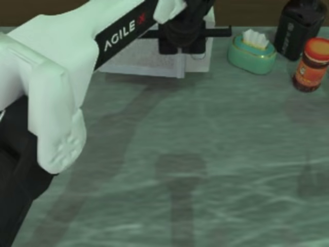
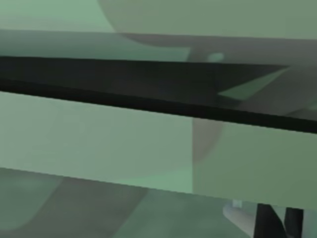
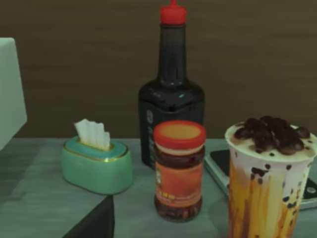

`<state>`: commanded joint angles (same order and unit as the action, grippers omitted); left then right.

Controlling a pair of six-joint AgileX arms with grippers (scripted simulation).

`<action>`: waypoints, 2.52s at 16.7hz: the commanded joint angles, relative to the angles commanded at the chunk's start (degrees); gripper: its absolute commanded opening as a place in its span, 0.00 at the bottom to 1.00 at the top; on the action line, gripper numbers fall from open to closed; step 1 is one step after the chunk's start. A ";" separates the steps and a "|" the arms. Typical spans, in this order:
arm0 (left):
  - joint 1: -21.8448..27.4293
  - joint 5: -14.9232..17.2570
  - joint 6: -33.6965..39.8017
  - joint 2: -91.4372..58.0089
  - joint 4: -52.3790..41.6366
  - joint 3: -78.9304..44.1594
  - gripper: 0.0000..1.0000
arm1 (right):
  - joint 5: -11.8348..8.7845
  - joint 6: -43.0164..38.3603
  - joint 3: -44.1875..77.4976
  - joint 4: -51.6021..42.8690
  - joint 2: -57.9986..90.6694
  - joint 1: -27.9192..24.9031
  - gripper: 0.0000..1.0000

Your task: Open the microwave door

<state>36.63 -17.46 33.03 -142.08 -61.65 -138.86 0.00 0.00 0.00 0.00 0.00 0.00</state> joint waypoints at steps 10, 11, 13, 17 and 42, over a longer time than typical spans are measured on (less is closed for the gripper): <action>0.00 0.00 0.00 0.00 0.00 0.00 0.00 | 0.00 0.00 0.00 0.00 0.00 0.00 1.00; 0.00 0.00 0.00 0.00 0.00 0.00 0.00 | 0.00 0.00 0.00 0.00 0.00 0.00 1.00; 0.00 0.00 0.00 0.00 0.00 0.00 0.00 | 0.00 0.00 0.00 0.00 0.00 0.00 1.00; 0.45 0.20 -0.35 0.22 0.70 1.01 0.00 | 0.00 0.00 0.00 0.00 0.00 0.00 1.00; -0.28 2.45 -5.51 8.46 8.34 15.24 0.00 | 0.00 0.00 0.00 0.00 0.00 0.00 1.00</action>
<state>36.34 -15.01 27.52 -133.62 -53.31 -123.63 0.00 0.00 0.00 0.00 0.00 0.00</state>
